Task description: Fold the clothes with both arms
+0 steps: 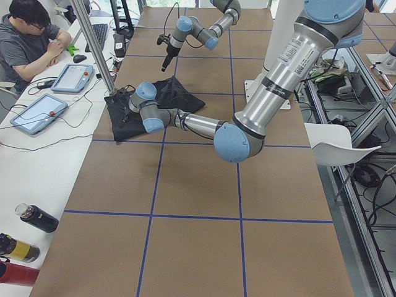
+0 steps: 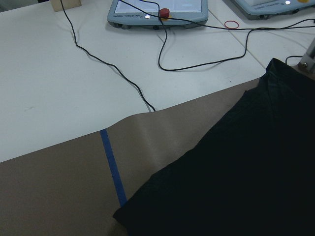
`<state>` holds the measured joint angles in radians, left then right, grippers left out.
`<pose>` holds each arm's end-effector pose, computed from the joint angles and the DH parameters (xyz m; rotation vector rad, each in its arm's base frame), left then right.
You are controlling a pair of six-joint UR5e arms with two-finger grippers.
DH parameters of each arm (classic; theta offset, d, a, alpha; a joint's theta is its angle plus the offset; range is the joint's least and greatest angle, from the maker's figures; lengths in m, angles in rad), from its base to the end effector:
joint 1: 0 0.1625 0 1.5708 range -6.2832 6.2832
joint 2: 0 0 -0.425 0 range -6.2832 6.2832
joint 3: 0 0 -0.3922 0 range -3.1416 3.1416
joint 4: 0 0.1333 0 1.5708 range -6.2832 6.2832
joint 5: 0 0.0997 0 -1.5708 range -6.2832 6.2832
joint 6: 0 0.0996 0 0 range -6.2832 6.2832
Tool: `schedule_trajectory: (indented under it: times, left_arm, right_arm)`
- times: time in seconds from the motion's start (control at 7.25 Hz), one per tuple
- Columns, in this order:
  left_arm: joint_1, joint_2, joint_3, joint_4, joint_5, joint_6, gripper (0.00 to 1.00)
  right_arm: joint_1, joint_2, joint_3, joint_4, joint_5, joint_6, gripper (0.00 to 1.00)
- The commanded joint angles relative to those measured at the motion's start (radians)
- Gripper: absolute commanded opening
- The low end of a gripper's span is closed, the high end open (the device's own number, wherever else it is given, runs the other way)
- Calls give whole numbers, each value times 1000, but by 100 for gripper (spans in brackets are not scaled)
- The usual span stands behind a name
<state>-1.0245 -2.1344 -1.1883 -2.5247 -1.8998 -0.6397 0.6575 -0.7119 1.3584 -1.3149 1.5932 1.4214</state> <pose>0.2982 -0.6851 0.4005 0.7678 0.8701 0.1040 -0.5331 -0.5772 0.1873 0.3384 -0.8463 0.4627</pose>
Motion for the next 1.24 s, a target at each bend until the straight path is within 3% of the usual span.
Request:
schedule_trajectory:
  times: [0.0,0.28,0.41,0.69,0.96,1.1]
  left_arm:
    - [-2,24,-34,1,-8,-5,100]
    - [-2,24,-34,0,-8,-29,100]
    - [-2,25,-36,0,-8,-29,100]
    - [0,33,-36,-2,-8,-29,100]
    - [-2,39,-36,-9,-10,-35,100]
    - [-2,40,-36,-9,-10,-35,100]
  right_arm:
    - [-27,54,-109,-1,-21,186,95]
    - [-42,65,-152,-1,-56,136,93]
    - [-56,137,-224,6,-65,-51,92]
    - [-65,173,-281,5,-62,-245,92]
    - [-68,233,-347,26,-53,-300,78]
    - [-76,277,-446,104,-58,-374,74]
